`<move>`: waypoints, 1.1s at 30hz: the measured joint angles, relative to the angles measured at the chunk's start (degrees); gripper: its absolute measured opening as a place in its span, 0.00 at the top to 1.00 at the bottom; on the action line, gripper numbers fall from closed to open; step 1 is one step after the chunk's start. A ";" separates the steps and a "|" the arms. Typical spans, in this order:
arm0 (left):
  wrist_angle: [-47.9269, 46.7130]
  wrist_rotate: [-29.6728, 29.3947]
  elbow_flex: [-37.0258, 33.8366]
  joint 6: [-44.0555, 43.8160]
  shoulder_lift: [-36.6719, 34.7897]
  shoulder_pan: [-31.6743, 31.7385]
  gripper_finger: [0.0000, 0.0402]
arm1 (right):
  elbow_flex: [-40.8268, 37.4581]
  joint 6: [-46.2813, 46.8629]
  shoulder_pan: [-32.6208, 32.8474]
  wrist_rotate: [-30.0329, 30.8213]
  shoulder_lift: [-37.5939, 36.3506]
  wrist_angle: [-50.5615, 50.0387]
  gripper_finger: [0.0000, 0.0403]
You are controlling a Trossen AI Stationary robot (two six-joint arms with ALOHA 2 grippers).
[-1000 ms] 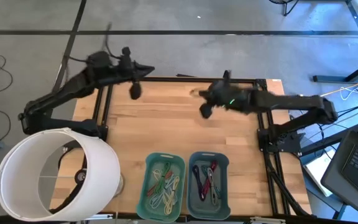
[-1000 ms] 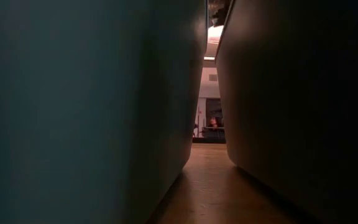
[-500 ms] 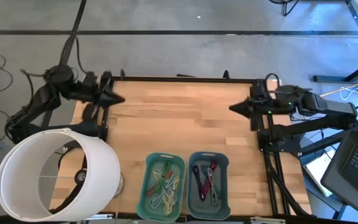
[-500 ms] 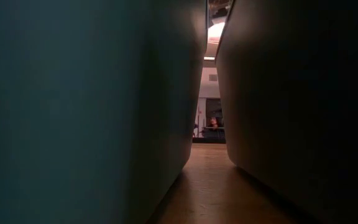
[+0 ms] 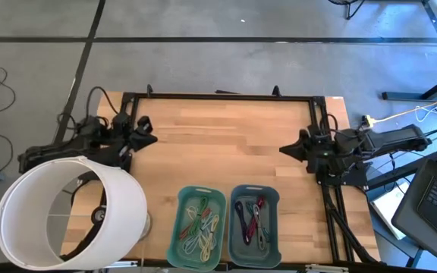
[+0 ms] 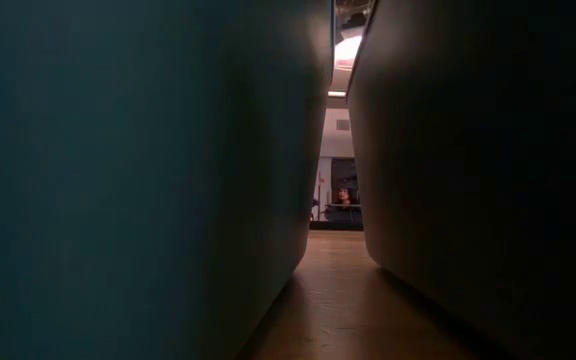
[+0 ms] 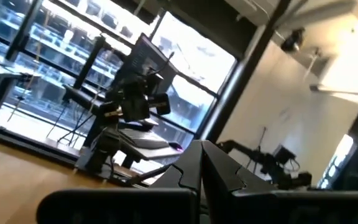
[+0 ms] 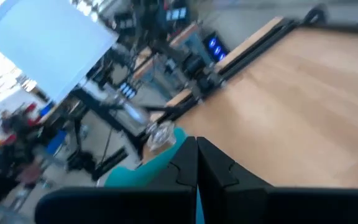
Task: Pick & Place USB Port
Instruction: Return to Home Position
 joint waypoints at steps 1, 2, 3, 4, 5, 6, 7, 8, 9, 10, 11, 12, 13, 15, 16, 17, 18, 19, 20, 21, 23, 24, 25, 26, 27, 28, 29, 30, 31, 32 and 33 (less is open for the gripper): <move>1.68 -0.64 -1.76 -0.73 -0.57 -0.01 1.00 | -1.04 -0.73 0.28 1.56 -0.66 1.06 1.00; 2.89 -1.50 -3.18 -1.42 -1.06 -0.01 1.00 | -1.97 -1.46 0.43 3.21 -1.30 1.98 1.00; 3.93 -2.45 -4.15 -1.92 -1.38 -0.01 1.00 | -2.74 -2.24 0.47 4.53 -1.84 3.08 1.00; 4.59 -3.14 -4.83 -1.98 -1.65 0.10 1.00 | -3.34 -2.99 0.48 5.61 -2.44 4.16 1.00; 4.71 -3.74 -5.16 -1.56 -1.83 0.32 1.00 | -3.72 -3.91 0.46 6.57 -2.88 5.52 1.00; 4.86 -4.61 -5.16 -1.12 -1.84 0.54 1.00 | -3.81 -4.92 0.46 7.48 -3.17 6.57 1.00; 5.72 -5.64 -5.15 -0.84 -1.82 0.77 1.00 | -3.81 -5.91 0.46 8.24 -3.39 7.17 1.00; 7.44 -6.10 -5.14 -0.68 -1.78 1.02 1.00 | -3.83 -7.00 0.42 8.86 -3.53 8.11 1.00; 9.58 -6.17 -5.10 -0.19 -1.73 1.34 1.00 | -3.83 -8.60 0.25 9.15 -3.57 9.65 1.00; 11.58 -6.15 -5.06 0.85 -1.73 1.71 1.00 | -3.83 -10.86 0.02 9.21 -3.59 11.14 1.00; 13.32 -6.02 -5.04 2.23 -1.71 2.05 1.00 | -3.83 -13.61 -0.27 9.19 -3.59 12.79 1.00; 14.34 -5.61 -5.01 3.76 -1.69 2.46 1.00 | -3.83 -16.74 -0.62 9.13 -3.59 14.48 1.00; 14.87 -5.17 -5.01 5.72 -1.69 2.76 1.00 | -3.83 -20.30 -0.94 9.14 -3.57 15.98 1.00; 14.94 -3.80 -5.01 10.33 -1.67 3.24 1.00 | -3.83 -26.89 -1.43 8.28 -2.83 18.82 1.00; 14.28 -2.26 -5.01 12.48 -1.67 3.39 1.00 | -3.83 -29.73 -1.59 6.77 -2.21 19.61 1.00; 12.76 -0.41 -5.01 14.48 -1.62 3.46 0.99 | -3.83 -31.77 -1.71 4.99 -1.26 19.79 1.00; 11.01 1.28 -4.99 16.26 -1.26 3.44 0.99 | -3.83 -33.05 -1.75 3.46 -0.16 20.00 1.00; 8.82 2.48 -4.99 17.60 -0.75 3.40 0.99 | -3.83 -34.23 -1.73 2.17 1.10 20.27 1.00; 6.82 3.99 -5.01 18.61 -0.28 3.44 0.99 | -3.83 -35.06 -1.73 1.06 2.51 20.48 1.00; 5.38 6.02 -5.04 19.75 0.39 3.36 0.99 | -3.83 -35.95 -1.73 -0.37 3.92 20.86 1.00; 3.38 9.68 -5.15 21.95 2.19 2.29 1.00 | -3.83 -38.66 -1.65 -5.15 6.88 21.84 1.00; 3.44 10.84 -5.73 23.32 3.18 1.21 1.00 | -3.83 -40.01 -1.37 -7.43 8.32 22.25 1.00; 3.53 10.91 -6.29 25.38 4.41 -0.14 1.00 | -3.83 -41.22 -0.86 -9.10 9.79 22.39 1.00; 3.50 10.27 -6.75 27.60 5.73 -1.66 0.99 | -3.84 -42.12 -0.12 -9.49 11.08 22.18 1.00; 3.67 8.97 -7.37 29.30 6.90 -3.17 0.99 | -3.88 -42.81 0.61 -9.32 12.17 21.43 1.00; 4.25 7.11 -8.01 29.92 8.00 -4.74 0.99 | -3.89 -42.91 1.51 -8.28 13.02 20.76 1.00; 5.38 5.70 -8.48 29.97 9.07 -6.53 1.00 | -3.88 -42.82 2.54 -7.19 13.56 20.12 1.00; 7.33 4.78 -9.10 29.92 10.10 -8.55 1.00 | -3.89 -41.87 3.74 -5.91 13.66 18.80 1.00; 8.65 4.03 -9.69 29.94 10.71 -10.55 1.00 | -3.90 -40.46 5.12 -4.43 13.58 17.64 1.00; 10.00 2.95 -10.44 29.80 11.09 -12.67 1.00 | -3.92 -38.92 6.75 -2.88 13.38 16.51 1.00; 10.95 1.50 -11.11 29.42 11.42 -15.00 0.99 | -4.25 -37.50 8.62 -0.88 12.99 15.87 1.00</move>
